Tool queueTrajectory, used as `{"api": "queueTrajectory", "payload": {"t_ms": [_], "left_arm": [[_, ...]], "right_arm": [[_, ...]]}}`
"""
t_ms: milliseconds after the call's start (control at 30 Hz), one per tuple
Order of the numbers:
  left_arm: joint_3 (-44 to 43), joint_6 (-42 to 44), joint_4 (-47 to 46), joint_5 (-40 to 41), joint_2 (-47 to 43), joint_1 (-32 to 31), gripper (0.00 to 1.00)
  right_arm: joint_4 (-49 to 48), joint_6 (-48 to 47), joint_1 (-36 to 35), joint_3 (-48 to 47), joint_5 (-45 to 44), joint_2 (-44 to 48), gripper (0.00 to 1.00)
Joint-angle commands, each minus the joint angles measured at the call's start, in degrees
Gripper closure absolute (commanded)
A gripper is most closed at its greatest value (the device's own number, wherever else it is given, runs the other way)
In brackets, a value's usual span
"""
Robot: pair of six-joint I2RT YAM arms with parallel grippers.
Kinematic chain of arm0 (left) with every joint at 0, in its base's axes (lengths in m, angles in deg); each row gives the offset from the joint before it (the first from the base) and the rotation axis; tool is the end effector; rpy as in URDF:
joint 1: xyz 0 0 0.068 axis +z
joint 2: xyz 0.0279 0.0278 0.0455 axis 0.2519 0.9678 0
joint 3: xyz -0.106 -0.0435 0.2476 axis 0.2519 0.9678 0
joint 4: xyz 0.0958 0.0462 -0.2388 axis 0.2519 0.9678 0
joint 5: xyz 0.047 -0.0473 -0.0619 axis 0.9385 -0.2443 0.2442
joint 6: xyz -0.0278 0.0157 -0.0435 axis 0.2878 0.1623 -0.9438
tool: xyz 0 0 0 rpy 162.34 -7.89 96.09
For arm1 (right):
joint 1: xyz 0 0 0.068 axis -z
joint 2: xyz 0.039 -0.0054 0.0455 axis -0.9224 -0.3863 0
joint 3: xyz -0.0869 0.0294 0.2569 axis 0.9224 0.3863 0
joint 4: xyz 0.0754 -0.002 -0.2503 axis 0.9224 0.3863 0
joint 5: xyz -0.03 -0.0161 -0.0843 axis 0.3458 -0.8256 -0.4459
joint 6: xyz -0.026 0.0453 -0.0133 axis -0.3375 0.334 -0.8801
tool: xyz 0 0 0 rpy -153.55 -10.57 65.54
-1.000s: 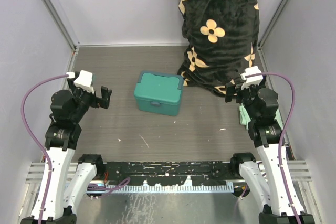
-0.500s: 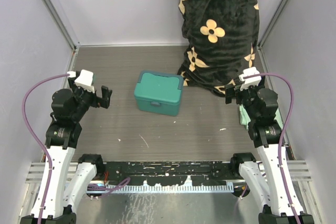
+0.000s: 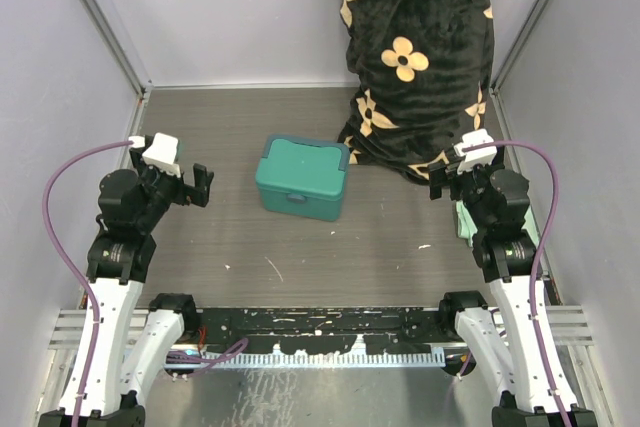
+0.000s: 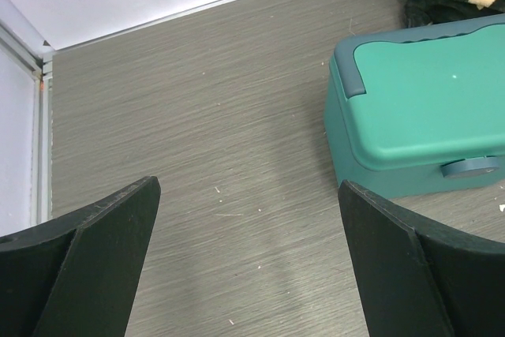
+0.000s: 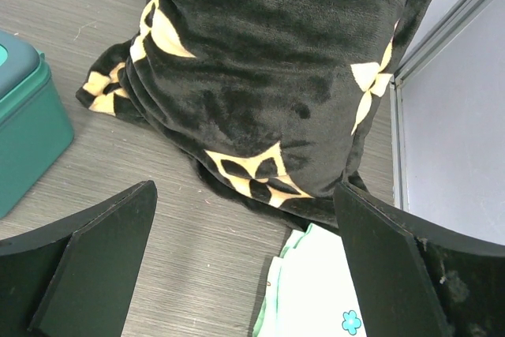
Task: Organize the medicine kit
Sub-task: Reset both arms
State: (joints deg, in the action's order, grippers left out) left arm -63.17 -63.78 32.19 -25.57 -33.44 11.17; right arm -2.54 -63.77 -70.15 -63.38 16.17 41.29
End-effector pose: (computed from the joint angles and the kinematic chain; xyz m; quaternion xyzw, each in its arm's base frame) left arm 0.1409 -0.0160 0.3560 0.1468 0.7585 -0.0554 0.6325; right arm 0.1469 0.0109 0.3423 -0.1603 0.7446 -0.0399 0.6467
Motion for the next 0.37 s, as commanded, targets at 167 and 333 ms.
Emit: {"api": "queueTrajectory", "payload": {"t_ms": [167,333], "left_arm": [[-0.1,0.9,-1.4,-0.6,-0.6,-0.2,0.02],[0.0,1.1,-1.5,-0.6,-0.5,-0.2,0.02]], "right_arm": [[-2.5,-0.6,0.2,-0.2,0.0,0.9,0.00],[-2.1,-1.0,0.2,-0.3,0.7,1.0,0.00]]}}
